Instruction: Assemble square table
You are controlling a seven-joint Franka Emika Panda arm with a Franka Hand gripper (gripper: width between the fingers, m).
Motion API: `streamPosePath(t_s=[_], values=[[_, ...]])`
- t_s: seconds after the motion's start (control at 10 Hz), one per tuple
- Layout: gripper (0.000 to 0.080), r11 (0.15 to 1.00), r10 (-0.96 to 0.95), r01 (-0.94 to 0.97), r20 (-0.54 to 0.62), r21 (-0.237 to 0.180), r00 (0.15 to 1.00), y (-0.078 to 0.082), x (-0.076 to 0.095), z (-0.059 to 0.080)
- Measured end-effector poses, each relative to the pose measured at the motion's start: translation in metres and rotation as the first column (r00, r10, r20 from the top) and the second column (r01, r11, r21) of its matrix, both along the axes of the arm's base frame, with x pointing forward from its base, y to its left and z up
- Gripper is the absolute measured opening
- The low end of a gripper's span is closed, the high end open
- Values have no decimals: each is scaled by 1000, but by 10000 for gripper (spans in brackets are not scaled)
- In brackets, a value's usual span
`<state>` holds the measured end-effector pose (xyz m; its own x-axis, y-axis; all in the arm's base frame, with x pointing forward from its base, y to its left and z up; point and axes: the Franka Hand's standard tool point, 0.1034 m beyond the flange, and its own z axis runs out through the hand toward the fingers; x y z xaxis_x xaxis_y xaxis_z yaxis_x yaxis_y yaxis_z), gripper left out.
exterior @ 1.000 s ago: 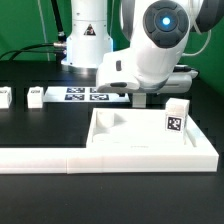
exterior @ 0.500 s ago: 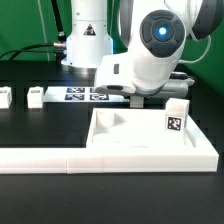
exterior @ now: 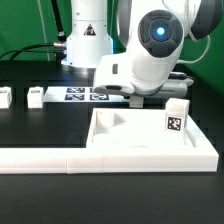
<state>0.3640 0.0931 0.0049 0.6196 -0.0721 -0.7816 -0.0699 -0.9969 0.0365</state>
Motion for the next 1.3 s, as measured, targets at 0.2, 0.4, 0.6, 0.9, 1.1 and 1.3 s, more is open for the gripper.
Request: streamPosePath(t_s=[0.2, 0.4, 0.6, 0.9, 1.1, 1.3], values=[[284, 999, -9, 7, 36, 37, 999, -2, 25, 26], [284, 998, -30, 27, 48, 57, 998, -9, 45, 54], [285, 998, -41, 36, 77, 60, 996, -11, 51, 61], [285, 998, -45, 29, 301, 59, 953, -17, 63, 50], [285, 997, -50, 24, 414, 67, 909, -26, 77, 60], [285, 997, -51, 18, 488, 72, 871, -34, 95, 70]])
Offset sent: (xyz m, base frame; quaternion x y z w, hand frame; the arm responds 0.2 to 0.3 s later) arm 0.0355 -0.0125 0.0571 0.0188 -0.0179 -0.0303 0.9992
